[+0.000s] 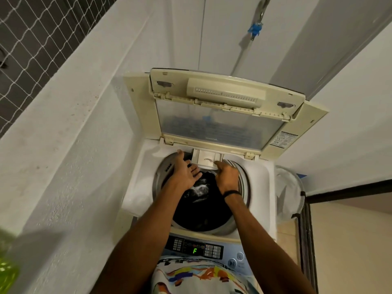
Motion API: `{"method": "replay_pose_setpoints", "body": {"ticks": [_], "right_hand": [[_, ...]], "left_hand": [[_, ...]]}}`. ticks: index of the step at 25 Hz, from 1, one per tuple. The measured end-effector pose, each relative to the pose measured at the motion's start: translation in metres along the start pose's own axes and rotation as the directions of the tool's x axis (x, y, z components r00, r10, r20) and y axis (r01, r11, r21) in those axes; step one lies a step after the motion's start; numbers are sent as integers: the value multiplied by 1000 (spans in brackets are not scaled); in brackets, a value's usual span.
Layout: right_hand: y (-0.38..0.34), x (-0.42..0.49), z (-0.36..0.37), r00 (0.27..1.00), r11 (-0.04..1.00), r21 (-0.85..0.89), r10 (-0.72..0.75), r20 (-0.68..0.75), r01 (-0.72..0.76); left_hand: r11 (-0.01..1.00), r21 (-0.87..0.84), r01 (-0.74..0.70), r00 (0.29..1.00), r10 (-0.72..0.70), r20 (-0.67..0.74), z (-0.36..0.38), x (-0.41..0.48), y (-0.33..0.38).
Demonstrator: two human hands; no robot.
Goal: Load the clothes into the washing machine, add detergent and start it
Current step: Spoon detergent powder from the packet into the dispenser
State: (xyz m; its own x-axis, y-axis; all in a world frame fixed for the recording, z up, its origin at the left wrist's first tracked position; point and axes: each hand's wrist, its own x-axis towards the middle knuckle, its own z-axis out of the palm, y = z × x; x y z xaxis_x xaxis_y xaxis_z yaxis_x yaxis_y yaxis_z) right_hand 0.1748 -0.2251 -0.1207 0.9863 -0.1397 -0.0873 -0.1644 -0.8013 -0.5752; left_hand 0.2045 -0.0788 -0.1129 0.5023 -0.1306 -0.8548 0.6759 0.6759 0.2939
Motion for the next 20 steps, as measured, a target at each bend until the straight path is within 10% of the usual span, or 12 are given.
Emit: {"method": "replay_pose_setpoints", "body": {"ticks": [10,14,20], "right_hand": [[-9,-8,-11,965,964,219,192,-180,-151],[-12,-14,-19,820,540,703,561,109,-463],[-52,-29,-32,810,59,870,401,428,-489]], "left_hand": [[997,20,-71,997,70,39,-11,-19,6],[988,28,-155,987,153,55,-20,-44,11],[912,47,-408,912,406,51,-32,-110,31]]}}
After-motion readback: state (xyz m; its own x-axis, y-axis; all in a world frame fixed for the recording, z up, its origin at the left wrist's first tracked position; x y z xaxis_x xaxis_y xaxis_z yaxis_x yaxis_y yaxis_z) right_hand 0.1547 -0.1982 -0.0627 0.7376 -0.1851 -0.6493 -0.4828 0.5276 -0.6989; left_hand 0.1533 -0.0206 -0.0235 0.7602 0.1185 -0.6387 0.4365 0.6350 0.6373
